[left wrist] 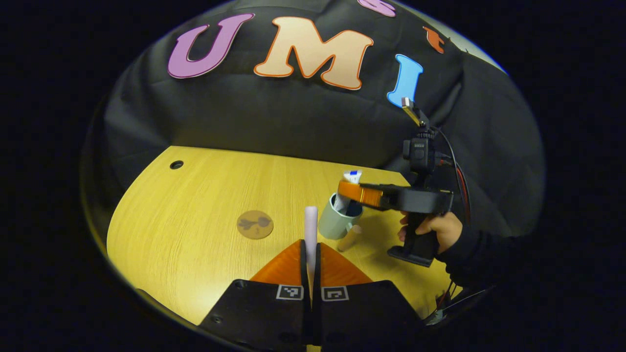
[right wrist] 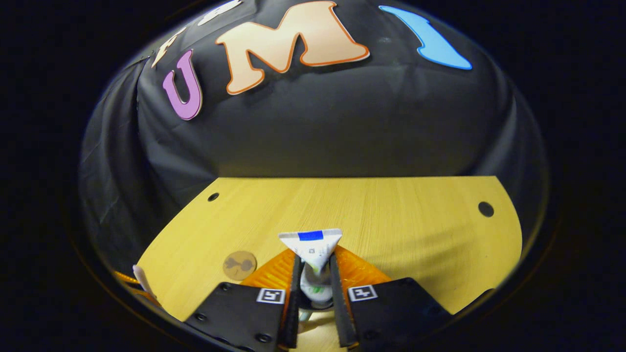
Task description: Put the toothbrush and toothpaste on the desktop into the cup, then pick up the cup and place it on the coaster on the desktop.
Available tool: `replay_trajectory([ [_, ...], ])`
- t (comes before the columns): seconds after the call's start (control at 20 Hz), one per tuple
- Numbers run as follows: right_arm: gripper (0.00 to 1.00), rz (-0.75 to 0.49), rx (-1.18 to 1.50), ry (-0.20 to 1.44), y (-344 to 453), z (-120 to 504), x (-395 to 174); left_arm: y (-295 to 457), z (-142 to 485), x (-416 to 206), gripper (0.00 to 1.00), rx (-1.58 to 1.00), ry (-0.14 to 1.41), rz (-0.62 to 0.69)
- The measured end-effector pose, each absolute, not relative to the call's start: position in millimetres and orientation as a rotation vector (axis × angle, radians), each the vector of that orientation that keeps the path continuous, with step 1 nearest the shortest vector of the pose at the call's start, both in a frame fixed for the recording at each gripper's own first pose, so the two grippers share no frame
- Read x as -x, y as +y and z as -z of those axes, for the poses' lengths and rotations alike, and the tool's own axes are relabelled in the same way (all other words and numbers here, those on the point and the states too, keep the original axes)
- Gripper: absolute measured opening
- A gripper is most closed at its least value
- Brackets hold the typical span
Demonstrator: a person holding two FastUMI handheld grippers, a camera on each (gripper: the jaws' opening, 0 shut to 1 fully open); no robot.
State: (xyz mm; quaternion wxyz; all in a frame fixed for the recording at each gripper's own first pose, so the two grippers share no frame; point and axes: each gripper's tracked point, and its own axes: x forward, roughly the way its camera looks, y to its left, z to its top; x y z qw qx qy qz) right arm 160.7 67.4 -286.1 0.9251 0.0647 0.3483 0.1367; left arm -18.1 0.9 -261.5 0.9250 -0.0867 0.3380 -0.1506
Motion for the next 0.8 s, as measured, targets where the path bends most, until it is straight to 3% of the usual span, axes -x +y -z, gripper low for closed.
replay_trajectory([
  [0.15,0.99,-0.251,-0.185,0.673,53,270,-135,-8,261,-4,0.0,0.185,0.669,0.364],
  [0.25,0.96,-0.211,-0.212,0.66,37,261,-118,-17,255,-23,0.0,0.207,0.631,0.393],
  [0.8,0.99,0.097,-0.353,0.657,-74,248,-18,-73,220,-132,0.0,0.396,0.399,0.462],
])
